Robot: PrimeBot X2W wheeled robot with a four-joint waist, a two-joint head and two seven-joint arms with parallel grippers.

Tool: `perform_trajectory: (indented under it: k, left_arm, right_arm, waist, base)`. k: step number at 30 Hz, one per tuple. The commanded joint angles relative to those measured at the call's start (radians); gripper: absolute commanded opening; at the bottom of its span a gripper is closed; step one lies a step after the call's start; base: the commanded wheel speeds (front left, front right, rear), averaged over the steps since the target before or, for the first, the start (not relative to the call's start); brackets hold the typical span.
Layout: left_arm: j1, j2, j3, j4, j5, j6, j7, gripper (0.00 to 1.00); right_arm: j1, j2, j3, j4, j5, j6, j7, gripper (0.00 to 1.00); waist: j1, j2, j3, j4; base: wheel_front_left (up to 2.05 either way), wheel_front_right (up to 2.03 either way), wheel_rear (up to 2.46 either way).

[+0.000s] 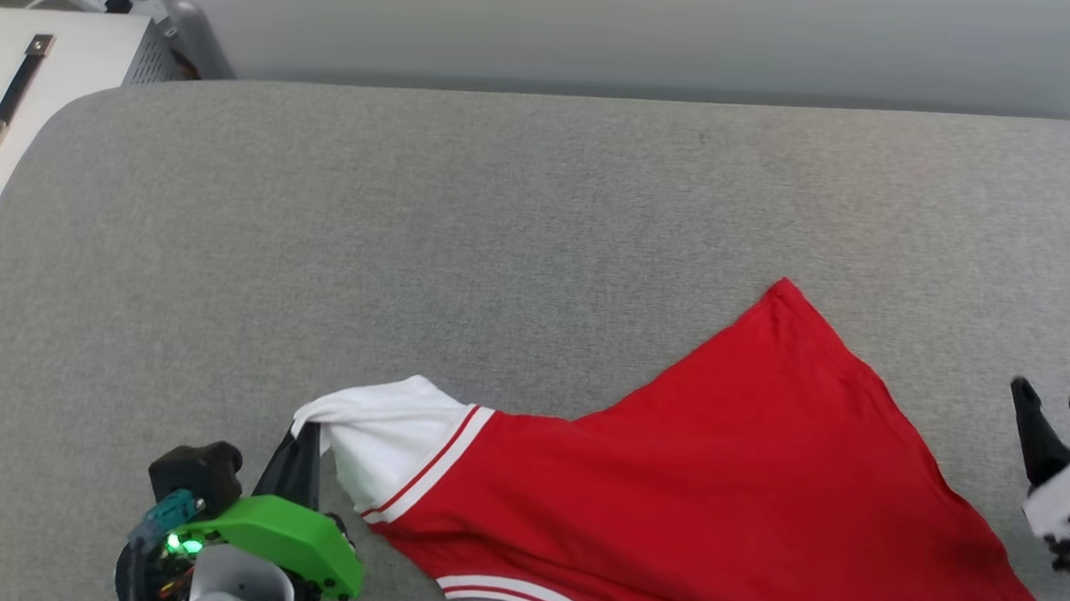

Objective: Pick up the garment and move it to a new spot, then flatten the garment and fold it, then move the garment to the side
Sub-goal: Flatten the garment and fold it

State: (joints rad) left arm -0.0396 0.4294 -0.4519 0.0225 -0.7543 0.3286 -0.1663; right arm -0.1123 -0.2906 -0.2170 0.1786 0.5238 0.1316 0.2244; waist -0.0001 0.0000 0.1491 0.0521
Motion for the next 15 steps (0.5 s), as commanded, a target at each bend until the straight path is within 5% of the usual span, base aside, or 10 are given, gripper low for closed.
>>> perform_trajectory:
  k: [1, 10, 15]
  left_arm:
    - [-0.022, -0.008, -0.003, -0.001, 0.014, -0.007, -0.003, 0.0]
    - [-0.093, -0.051, -0.054, 0.011, 0.04, -0.031, -0.007, 0.0]
    - [-0.128, -0.068, -0.072, 0.015, 0.055, -0.042, -0.016, 0.0]
  right_arm:
    - [-0.033, -0.018, 0.02, 0.011, 0.0, -0.001, 0.001, 1.0]
    - [-0.278, -0.213, 0.281, 0.093, 0.103, -0.001, 0.289, 1.0]
    - [-0.393, -0.267, 0.422, 0.114, 0.164, -0.001, 0.443, 1.0]
  waist:
    - [0.0001, 0.0, 0.019, 0.023]
    - [0.0001, 0.0, 0.058, 0.097]
    - [0.0001, 0.0, 0.086, 0.13]
  base:
    - [0.0, 0.0, 0.0]
    - [0.0, 0.0, 0.0]
    - [0.0, 0.0, 0.0]
